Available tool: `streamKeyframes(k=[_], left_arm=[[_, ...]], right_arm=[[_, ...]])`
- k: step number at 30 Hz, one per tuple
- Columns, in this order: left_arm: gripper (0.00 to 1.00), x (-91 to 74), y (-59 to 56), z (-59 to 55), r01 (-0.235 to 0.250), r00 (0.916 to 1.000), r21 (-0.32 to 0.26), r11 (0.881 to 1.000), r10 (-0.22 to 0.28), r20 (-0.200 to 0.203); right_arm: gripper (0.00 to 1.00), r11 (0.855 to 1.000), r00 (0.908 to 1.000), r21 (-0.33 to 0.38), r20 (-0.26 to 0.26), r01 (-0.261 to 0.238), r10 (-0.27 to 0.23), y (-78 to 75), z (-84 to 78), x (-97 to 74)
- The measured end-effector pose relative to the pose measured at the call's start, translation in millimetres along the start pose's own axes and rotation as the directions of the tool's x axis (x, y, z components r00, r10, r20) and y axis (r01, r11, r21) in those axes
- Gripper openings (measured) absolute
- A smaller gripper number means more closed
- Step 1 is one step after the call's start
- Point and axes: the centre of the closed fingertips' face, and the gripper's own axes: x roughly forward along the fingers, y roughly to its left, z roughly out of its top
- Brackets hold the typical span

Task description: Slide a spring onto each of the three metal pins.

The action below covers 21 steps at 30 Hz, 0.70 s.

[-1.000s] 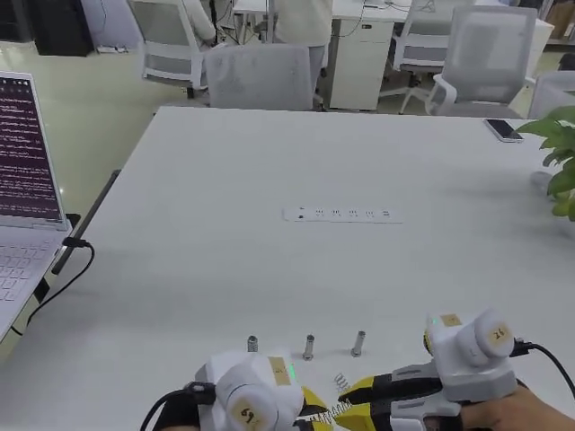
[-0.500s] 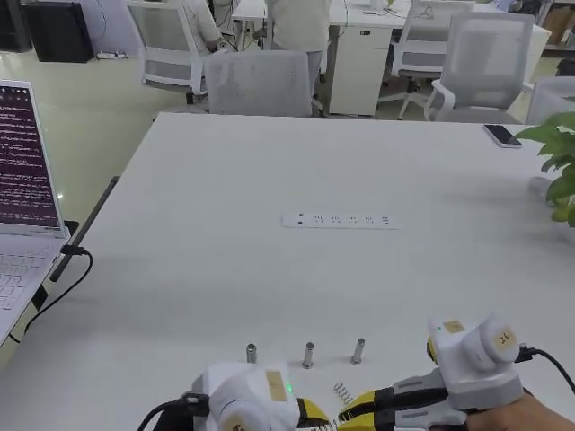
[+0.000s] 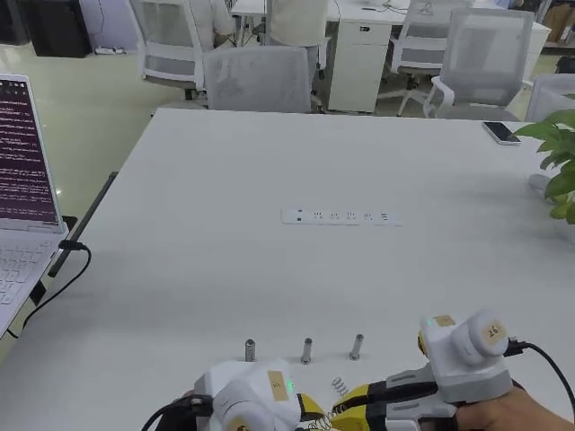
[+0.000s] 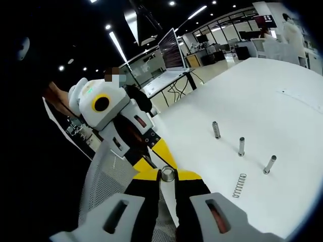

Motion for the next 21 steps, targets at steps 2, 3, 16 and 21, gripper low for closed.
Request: streamKeyframes(k=[2,3,16,21], left_arm=[[0.03,1.1,1.2,-0.6,-0.006,1.0,-0.011,1.0,0.006,0.002],[0.03,1.5,1.5,-0.6,-0.006,1.0,-0.018,1.0,0.006,0.004],[0.03,3.8,4.5,2.2,-0.003,0.9994,-0.099,0.995,0.007,0.034],[0.03,4.6,3.6,3.7,0.001,0.9992,-0.104,0.995,0.003,0.041]], right_arm=[[0.08,1.0,1.0,-0.002,-0.001,0.007,-0.007,0.1,1.2,0.0],[0.08,1.0,1.0,-0.004,-0.001,0.008,-0.008,0.0,1.8,-0.1],[0.08,0.999,0.9998,-0.03,-0.006,0.021,-0.021,-1.0,7.6,-3.4],[0.08,0.999,0.9995,-0.046,-0.016,0.026,-0.027,-1.0,9.3,-4.6]])
